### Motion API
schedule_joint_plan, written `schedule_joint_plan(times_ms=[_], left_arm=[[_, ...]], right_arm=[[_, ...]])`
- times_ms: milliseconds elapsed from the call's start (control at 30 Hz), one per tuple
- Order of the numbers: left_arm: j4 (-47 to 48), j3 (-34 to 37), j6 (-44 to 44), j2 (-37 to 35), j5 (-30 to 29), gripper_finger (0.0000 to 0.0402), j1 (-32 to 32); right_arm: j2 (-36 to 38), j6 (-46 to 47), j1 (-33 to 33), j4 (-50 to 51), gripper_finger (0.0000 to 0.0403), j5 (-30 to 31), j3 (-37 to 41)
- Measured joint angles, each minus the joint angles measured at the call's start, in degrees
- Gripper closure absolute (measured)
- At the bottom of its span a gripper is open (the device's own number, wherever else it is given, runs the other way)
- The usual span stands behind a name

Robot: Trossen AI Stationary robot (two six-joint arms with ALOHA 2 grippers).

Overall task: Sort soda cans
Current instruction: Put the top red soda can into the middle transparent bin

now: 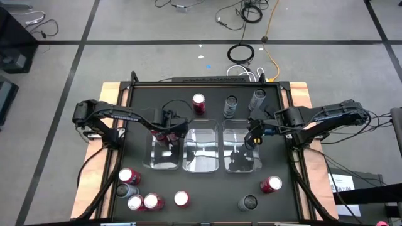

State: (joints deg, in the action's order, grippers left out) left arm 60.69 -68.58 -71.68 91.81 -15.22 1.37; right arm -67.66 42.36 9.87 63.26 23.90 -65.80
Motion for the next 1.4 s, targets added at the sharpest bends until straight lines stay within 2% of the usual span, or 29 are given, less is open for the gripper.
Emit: schedule_joint_plan(times_ms=[467, 667, 967, 1400], left_arm=[[-0.1, -0.2, 0.1, 0.2, -0.7, 0.008, 0.2], [-0.2, -0.3, 3.3, 0.2, 0.3, 0.0079, 0.3], [-0.6, -0.3, 7.7, 0.3, 0.3, 0.0057, 0.2], [-0.6, -0.3, 7.5, 0.3, -1.6, 0.0054, 0.2]], right_arm=[[0.0, 0.0, 0.0, 0.0, 0.0293, 0.1, 0.0], [0.0, 0.0, 0.0, -0.9, 0.0293, 0.1, 0.0], [0.0, 0.0, 0.0, -1.5, 0.0293, 0.0, 0.0], [0.0, 0.3, 0.0, -2.1, 0.0293, 0.0, 0.0]])
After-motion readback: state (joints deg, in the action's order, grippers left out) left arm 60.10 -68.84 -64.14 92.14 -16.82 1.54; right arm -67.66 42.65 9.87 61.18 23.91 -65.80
